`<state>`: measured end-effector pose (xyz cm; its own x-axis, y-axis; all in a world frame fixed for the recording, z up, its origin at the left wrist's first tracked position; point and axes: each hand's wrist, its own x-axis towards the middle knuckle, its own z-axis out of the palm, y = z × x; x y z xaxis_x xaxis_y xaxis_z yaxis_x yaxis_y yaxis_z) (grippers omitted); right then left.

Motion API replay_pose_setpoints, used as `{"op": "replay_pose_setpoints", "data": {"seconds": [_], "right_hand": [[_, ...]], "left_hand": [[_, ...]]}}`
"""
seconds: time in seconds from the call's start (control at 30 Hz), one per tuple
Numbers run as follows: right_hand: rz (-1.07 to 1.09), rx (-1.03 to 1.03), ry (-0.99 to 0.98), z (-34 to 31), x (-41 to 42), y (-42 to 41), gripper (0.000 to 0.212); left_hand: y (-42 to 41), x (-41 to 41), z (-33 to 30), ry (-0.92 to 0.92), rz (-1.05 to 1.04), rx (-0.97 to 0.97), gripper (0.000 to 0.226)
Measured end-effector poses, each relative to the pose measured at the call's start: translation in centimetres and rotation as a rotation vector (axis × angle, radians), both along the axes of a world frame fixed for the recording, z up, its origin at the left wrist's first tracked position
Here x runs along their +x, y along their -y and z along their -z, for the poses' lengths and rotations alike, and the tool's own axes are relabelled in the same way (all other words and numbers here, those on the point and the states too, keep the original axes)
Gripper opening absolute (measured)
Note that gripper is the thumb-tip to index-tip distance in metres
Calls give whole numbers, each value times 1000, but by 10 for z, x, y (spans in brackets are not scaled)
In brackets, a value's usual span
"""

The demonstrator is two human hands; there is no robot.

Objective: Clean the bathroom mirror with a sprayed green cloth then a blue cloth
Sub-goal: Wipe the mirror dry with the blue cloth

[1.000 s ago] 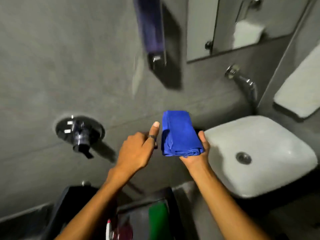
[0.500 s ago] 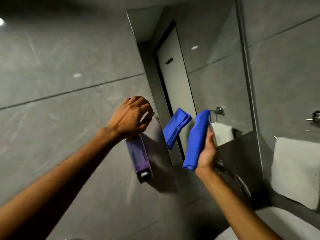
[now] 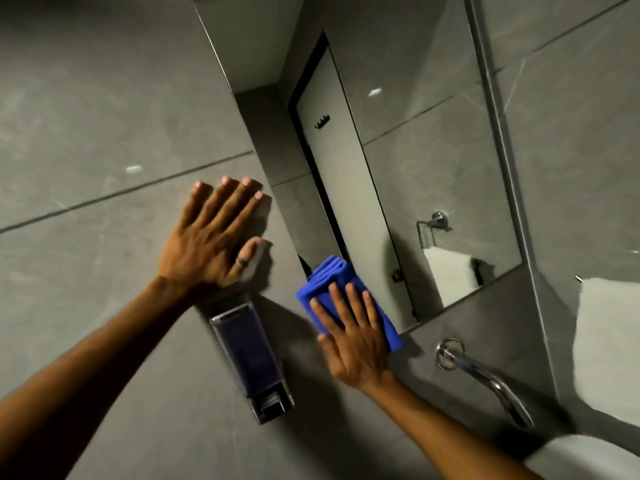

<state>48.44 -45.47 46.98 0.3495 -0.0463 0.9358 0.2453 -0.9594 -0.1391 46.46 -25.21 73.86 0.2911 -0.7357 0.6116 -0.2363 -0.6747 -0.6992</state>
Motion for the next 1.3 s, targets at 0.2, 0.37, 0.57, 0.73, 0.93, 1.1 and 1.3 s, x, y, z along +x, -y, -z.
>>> {"op": "replay_pose_setpoints", "data": {"seconds": [0.2,0.37,0.57,0.73,0.93,1.1,1.3], "right_hand": [[142,360,99,-11,18,115,68],[108,508,-5,-21,15,212,62],[163,733,-19,-44,15,282,74],[129,595,23,-64,15,237,79],[186,323,114,-139,18,93,70],[6,124,76,-143,3,-13,64],[-9,14,81,-147,1,-4,61]], "left_hand": [[9,3,8,13,-19,-97,74],[15,5,13,47,-6,-140,76],[15,8,13,60,4,-133,77],[17,8,16,102,10,-141,76],[14,11,15,72,-2,-164,77],[15,4,15,64,-7,-246,75],[18,3,-12,45,-13,-272,72]]}}
